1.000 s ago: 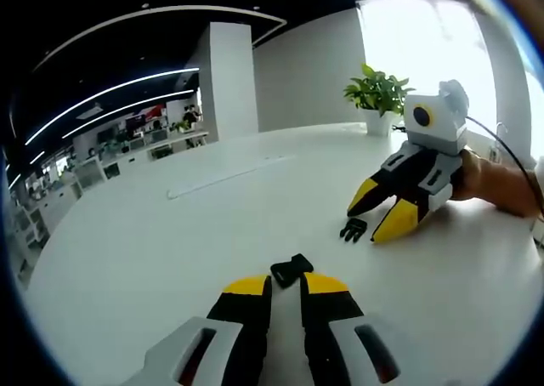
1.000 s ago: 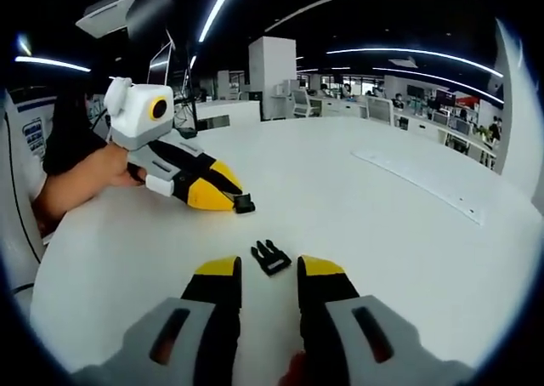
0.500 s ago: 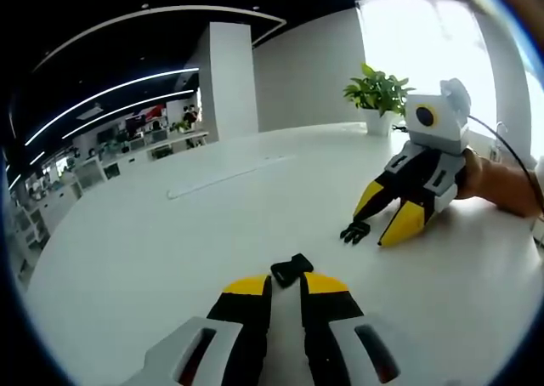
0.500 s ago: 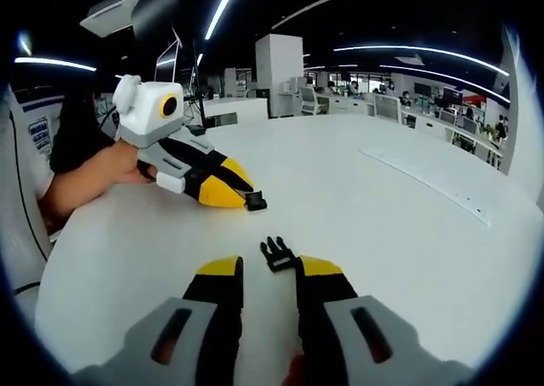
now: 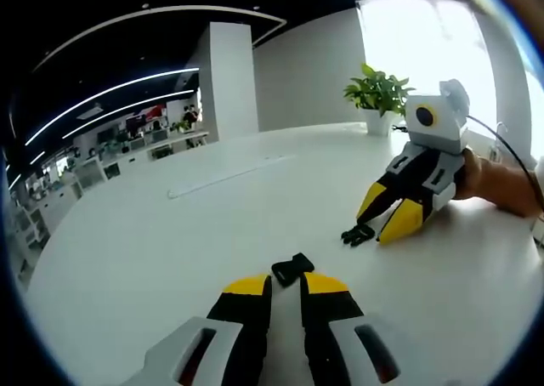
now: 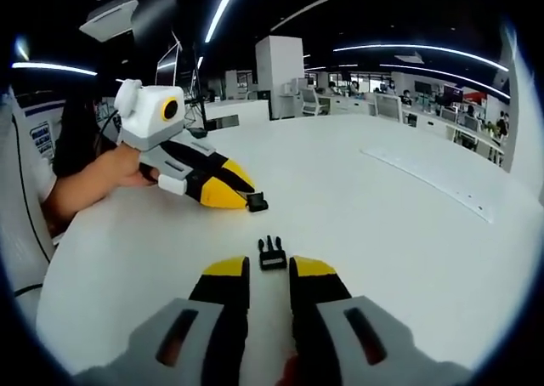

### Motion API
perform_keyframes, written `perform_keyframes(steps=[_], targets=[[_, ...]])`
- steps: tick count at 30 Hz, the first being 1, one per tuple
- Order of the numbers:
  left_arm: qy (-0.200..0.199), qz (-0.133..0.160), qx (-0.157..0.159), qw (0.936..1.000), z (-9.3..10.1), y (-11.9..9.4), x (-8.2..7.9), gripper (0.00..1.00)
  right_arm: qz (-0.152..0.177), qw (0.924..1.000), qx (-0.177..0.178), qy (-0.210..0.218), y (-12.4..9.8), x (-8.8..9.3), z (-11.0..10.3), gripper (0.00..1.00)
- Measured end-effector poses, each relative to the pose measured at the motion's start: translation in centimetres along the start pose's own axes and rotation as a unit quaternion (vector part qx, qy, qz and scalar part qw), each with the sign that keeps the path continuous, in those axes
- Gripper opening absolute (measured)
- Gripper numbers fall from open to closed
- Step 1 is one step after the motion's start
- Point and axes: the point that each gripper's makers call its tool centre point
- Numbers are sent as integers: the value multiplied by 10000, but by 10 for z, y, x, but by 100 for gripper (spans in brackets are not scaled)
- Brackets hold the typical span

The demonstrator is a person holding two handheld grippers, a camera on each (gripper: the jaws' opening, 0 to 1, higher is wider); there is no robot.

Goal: Snap the two parts of the plastic buckle together until the buckle closes and remains connected.

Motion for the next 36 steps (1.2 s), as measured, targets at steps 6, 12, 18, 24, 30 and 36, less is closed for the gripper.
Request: perform_keyframes(steps=[6, 12, 18, 24, 30, 36], targets=[[-10, 4, 7, 10000, 1, 0, 0, 13, 31, 10000, 0, -79, 1, 0, -1, 16], [4, 1, 10, 10000, 1, 0, 0, 13, 26, 9998, 53, -165, 1, 1, -2, 14], [11, -5, 12, 10000, 1, 0, 0, 13, 32, 9996, 89, -280, 1, 1, -3, 13], [7, -5, 15, 10000, 0, 0, 0, 13, 53, 9994, 97, -343, 3, 0, -2, 13], [15, -6, 19, 10000, 0, 0, 0, 13, 63, 9995, 99, -304, 3, -1, -2, 14], [12, -11, 18, 10000, 0, 0, 0, 13, 92, 9996, 64, -272, 5, -2, -1, 15]])
Point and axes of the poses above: the point that each gripper's makers call its tool centre point, and the gripper's own axes: y roughly forward along the fingers, z roughly to its right, x roughly out of its underside, and after that the axes turned 6 degrees about y, right-handed
